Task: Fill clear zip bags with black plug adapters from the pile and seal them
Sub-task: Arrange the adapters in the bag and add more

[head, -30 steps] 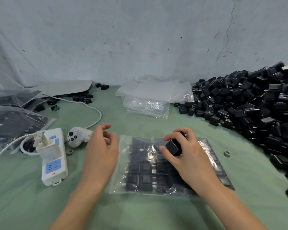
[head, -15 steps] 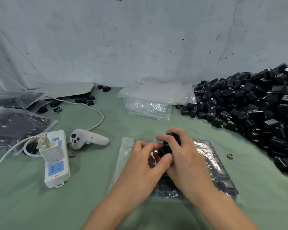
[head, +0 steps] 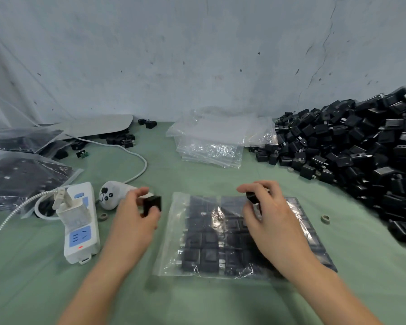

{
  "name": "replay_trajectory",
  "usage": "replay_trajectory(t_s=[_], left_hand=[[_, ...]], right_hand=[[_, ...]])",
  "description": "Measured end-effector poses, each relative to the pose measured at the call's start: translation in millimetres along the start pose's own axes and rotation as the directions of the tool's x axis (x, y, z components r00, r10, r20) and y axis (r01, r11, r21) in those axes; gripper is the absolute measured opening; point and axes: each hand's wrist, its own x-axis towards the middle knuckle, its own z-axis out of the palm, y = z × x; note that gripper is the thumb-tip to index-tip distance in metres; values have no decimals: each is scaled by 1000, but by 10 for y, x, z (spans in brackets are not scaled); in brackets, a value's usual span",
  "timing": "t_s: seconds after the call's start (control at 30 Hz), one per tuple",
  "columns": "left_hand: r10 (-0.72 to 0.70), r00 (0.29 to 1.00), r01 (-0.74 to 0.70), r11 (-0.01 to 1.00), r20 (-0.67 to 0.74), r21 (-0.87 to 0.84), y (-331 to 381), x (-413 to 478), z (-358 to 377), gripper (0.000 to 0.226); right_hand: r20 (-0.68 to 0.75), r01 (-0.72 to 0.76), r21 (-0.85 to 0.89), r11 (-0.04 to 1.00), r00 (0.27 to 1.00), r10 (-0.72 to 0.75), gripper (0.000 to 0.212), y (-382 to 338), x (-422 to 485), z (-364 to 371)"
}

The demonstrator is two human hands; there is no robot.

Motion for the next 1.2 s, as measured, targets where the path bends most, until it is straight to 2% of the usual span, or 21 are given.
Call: replay_trajectory(t_s=[0.07,0.1,0.13,0.17,0.2,0.23,0.27,0.33,0.43,0.53,0.6,0.73,0.83,0.9,0.93,1.03,1.2], left_hand=[[-24,999,18,973,23,231,-162,75,-92,37],[-27,998,11,960,53,279,-202,93,-106,36],[-26,995,-3,955,93,296,-218,95,-104,35],[-18,991,-25,951,134,307,-226,86,-93,34],[-2,986,-53,946,167,321,-230,72,-78,33],[20,982,-84,938,189,336,-231,56,-62,33],[41,978,-112,932,204,346,-229,43,-46,33],[66,968,-144,935,240,325,-221,24,-14,31],[61,953,-118,977,298,176,-163,13,3,32],[-15,947,29,999,320,-41,-115,-7,27,38],[-93,947,153,972,306,-179,-99,-6,73,41],[-252,926,362,805,281,-470,-53,16,214,38],[-283,893,445,671,349,-593,-62,48,261,23],[-257,881,470,577,398,-668,-76,69,258,22],[-236,886,457,587,399,-668,-80,71,257,23],[-190,918,367,736,347,-569,-65,34,313,22],[-185,950,286,843,253,-456,-83,-16,392,13]], right_hand=[[33,-174,203,964,985,171,25,49,45,-36],[72,-290,347,892,956,283,27,65,69,-52],[132,-413,504,759,905,404,28,67,97,-74],[218,-513,638,574,835,505,27,51,129,-106],[304,-569,728,384,769,563,26,36,157,-138],[366,-594,766,247,718,592,24,35,173,-167],[406,-609,776,166,683,607,22,43,185,-189],[448,-621,780,76,639,625,21,57,187,-220],[466,-623,782,31,617,634,21,59,187,-232],[464,-627,778,39,615,638,21,58,186,-227],[464,-629,777,43,617,636,21,54,182,-229],[463,-627,777,50,624,629,21,42,179,-236],[463,-624,780,51,630,624,21,42,174,-235],[459,-620,783,51,631,625,21,48,171,-233],[457,-617,785,51,634,624,21,52,169,-232],[455,-613,788,52,638,621,22,63,165,-226],[455,-613,789,48,634,625,21,52,162,-225]])
